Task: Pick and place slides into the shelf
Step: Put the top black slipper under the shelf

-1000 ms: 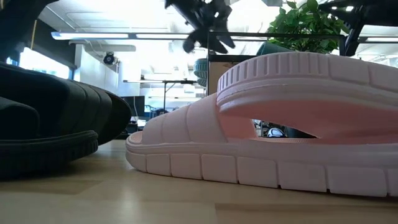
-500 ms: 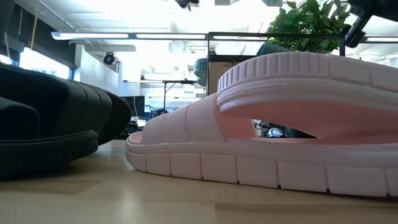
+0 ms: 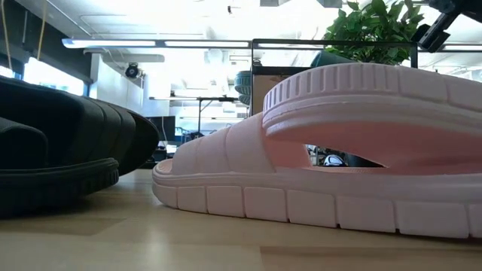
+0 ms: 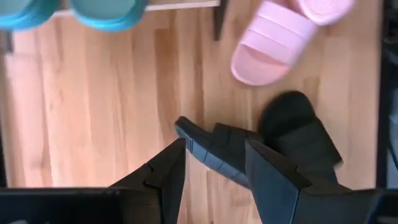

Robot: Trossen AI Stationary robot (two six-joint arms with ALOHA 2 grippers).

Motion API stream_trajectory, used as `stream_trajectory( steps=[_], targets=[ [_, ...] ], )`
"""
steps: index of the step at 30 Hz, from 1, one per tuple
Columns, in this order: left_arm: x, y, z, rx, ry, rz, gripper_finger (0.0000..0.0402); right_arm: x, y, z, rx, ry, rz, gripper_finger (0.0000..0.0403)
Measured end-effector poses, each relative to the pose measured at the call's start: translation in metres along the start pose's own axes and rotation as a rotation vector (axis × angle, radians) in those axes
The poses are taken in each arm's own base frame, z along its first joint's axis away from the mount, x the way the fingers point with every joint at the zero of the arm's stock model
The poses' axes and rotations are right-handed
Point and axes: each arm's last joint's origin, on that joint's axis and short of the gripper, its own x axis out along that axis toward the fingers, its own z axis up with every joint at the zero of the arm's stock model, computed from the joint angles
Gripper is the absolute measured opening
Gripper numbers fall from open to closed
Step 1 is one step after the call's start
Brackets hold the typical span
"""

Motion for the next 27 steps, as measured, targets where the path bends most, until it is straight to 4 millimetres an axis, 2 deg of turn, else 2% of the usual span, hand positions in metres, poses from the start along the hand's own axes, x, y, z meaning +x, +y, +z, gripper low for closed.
stream_trajectory(
  steps=[4,10,17,22,27],
  targets=[
    [-0.005,-0.024,-0.010,-0.063,-0.020,0.032,0.0152,0.000,0.000,0.000,0.000,0.003,0.003,0.0001],
    [0.009,-0.066,-0.026,-0.090,0.058,-0.005,0.0152,0.000,0.000,0.000,0.000,0.008,0.005,0.0001],
    [0.037,-0.108,-0.059,-0.290,0.297,-0.073,0.0152,0.000,-0.001,-0.001,0.004,0.018,-0.010,0.0001],
    [0.057,-0.136,-0.091,-0.475,0.453,0.003,0.0152,0.000,-0.004,-0.003,0.004,0.021,-0.043,0.0001],
    [0.062,-0.162,-0.110,-0.633,0.378,0.040,0.0152,0.000,-0.005,-0.004,0.015,0.028,-0.059,0.0001]
  ],
)
